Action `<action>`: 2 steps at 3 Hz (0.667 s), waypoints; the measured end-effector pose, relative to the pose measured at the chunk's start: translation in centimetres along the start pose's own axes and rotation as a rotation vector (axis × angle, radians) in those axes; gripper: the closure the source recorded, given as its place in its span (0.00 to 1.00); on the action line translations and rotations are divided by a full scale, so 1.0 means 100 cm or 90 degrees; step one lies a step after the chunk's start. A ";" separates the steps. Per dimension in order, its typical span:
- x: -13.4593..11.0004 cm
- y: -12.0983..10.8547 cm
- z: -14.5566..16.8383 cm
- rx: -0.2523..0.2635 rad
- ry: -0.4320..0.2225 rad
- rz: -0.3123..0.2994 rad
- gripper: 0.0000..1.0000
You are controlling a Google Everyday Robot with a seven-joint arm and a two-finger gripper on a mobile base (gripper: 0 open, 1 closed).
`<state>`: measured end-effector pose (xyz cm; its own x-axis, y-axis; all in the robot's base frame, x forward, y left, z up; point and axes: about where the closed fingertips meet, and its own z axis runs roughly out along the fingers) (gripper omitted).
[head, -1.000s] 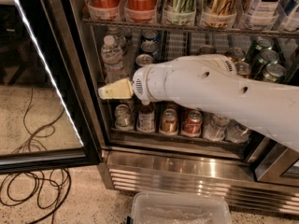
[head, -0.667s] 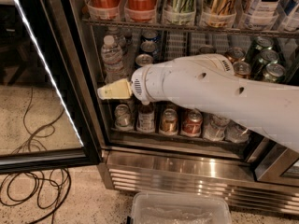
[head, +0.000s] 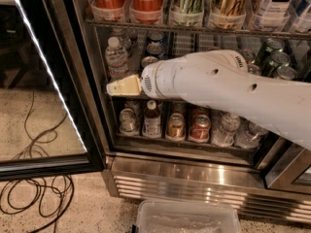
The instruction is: Pick pepsi can from middle shelf of fridge
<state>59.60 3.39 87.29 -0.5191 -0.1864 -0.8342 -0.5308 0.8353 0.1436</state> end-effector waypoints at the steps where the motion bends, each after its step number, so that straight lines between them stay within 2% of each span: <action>1: -0.003 -0.002 0.005 -0.005 0.005 0.004 0.00; 2: -0.002 -0.011 0.011 -0.009 0.017 0.013 0.00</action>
Offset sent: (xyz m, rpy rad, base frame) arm 0.0194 -0.0019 -0.0055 0.0155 0.0419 0.0150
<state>61.03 3.12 86.73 -0.5474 -0.1832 -0.8166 -0.5294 0.8315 0.1684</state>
